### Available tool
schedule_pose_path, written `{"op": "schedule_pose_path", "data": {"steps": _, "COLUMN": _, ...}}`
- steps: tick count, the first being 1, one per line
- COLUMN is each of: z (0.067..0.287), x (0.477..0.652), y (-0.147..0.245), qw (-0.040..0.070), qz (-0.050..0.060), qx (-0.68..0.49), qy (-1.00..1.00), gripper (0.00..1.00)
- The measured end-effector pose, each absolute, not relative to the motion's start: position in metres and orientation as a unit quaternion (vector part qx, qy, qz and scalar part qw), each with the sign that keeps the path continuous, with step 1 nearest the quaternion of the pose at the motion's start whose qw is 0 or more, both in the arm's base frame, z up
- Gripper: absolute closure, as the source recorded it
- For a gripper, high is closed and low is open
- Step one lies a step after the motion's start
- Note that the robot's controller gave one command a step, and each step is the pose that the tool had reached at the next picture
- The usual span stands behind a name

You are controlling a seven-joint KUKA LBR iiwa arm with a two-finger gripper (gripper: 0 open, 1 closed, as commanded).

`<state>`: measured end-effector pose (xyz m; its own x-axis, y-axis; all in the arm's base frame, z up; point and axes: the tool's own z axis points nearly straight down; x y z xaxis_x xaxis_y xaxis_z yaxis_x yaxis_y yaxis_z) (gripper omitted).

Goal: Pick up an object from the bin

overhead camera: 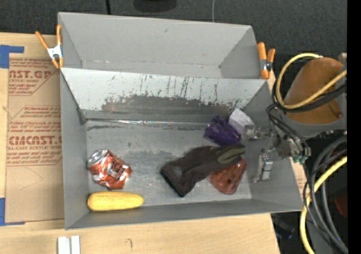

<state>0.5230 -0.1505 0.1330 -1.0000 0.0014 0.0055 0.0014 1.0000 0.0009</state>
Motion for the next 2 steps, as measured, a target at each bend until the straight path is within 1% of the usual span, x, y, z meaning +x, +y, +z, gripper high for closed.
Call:
{"op": "schedule_pose_path", "data": {"steps": 1, "z": 0.135, "x": 0.523, "y": -0.150, "qw": 0.002, "qz": 0.000, "qx": -0.001, "qy": -1.000, "gripper": 0.00}}
{"op": "schedule_pose_path", "data": {"steps": 2, "z": 0.115, "x": 0.525, "y": -0.143, "qw": -0.005, "qz": 0.002, "qx": 0.060, "qy": -0.998, "gripper": 0.00}}
